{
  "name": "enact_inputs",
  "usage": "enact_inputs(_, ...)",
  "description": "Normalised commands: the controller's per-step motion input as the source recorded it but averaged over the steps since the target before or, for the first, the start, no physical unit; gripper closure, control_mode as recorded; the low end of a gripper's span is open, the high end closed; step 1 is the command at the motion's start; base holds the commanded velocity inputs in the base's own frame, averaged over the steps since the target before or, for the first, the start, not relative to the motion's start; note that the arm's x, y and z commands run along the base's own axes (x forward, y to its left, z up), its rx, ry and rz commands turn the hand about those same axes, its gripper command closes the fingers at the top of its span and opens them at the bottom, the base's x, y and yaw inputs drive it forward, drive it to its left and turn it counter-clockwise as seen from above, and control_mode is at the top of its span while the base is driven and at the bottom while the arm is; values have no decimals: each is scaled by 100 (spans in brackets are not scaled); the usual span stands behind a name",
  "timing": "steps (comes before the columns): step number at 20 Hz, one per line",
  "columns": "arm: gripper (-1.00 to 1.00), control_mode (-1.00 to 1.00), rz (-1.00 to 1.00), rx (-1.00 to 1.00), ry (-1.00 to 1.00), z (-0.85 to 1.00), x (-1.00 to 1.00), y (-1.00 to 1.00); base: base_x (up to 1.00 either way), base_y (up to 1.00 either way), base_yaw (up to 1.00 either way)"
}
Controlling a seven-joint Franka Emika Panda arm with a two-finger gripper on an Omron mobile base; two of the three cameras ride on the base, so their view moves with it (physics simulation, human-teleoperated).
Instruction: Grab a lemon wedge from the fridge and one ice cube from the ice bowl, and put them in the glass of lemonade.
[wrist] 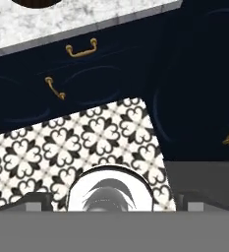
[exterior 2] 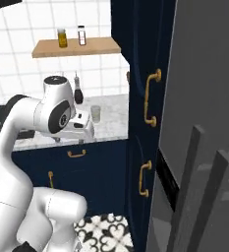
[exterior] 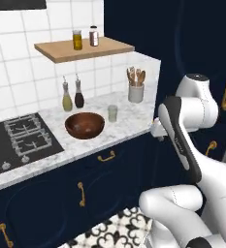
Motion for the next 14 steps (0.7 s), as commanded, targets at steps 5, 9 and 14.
enact_inputs(5,-100,100,0,0,0,0,0,0,100,0,38)
enact_inputs(9,-100,100,0,0,0,0,0,0,100,0,22)
enact_inputs(14,-100,100,0,0,0,0,0,0,96,0,18)
